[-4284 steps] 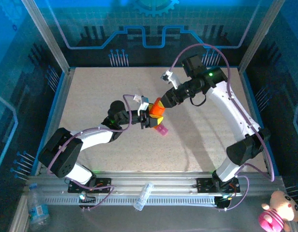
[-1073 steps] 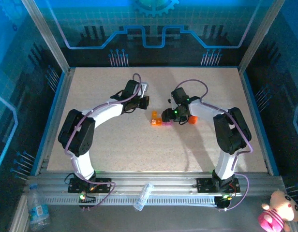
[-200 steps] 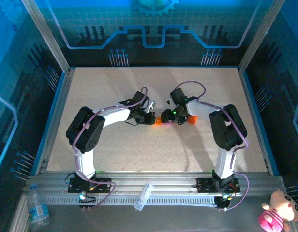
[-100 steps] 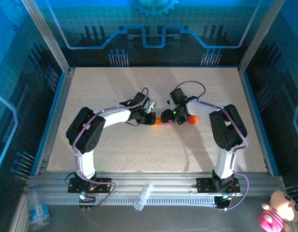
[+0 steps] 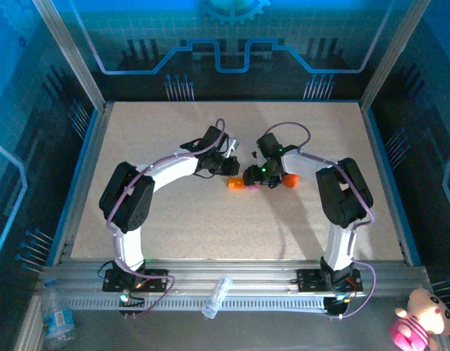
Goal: Sort the pills into containers
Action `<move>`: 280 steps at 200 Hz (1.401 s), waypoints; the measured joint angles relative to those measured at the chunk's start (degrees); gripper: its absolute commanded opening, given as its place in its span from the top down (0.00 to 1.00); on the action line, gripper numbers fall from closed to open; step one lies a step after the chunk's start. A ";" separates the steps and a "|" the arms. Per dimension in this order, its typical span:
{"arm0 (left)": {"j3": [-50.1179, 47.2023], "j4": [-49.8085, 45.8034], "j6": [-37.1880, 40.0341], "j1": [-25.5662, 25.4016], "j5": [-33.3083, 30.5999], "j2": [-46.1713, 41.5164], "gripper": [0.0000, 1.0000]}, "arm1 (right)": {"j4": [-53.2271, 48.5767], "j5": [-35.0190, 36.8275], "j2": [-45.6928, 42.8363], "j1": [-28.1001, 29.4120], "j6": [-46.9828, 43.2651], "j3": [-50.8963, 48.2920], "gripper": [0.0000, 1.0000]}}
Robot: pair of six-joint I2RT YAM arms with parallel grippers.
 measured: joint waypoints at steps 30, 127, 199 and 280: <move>0.70 -0.39 0.00 0.68 -0.46 -2.14 0.82 | -0.33 0.22 -0.31 0.00 -0.17 0.04 0.30; -9.01 2.54 -2.58 10.43 -0.74 -18.88 0.54 | -2.89 -0.50 -7.72 0.55 -11.61 0.66 0.12; -12.61 4.37 -4.61 11.54 -0.15 -20.44 0.46 | -4.33 -1.36 0.68 3.13 -19.26 5.73 0.11; -14.25 6.01 -4.74 11.58 0.52 -20.46 0.45 | -2.86 -5.73 2.10 4.50 -19.80 2.69 0.19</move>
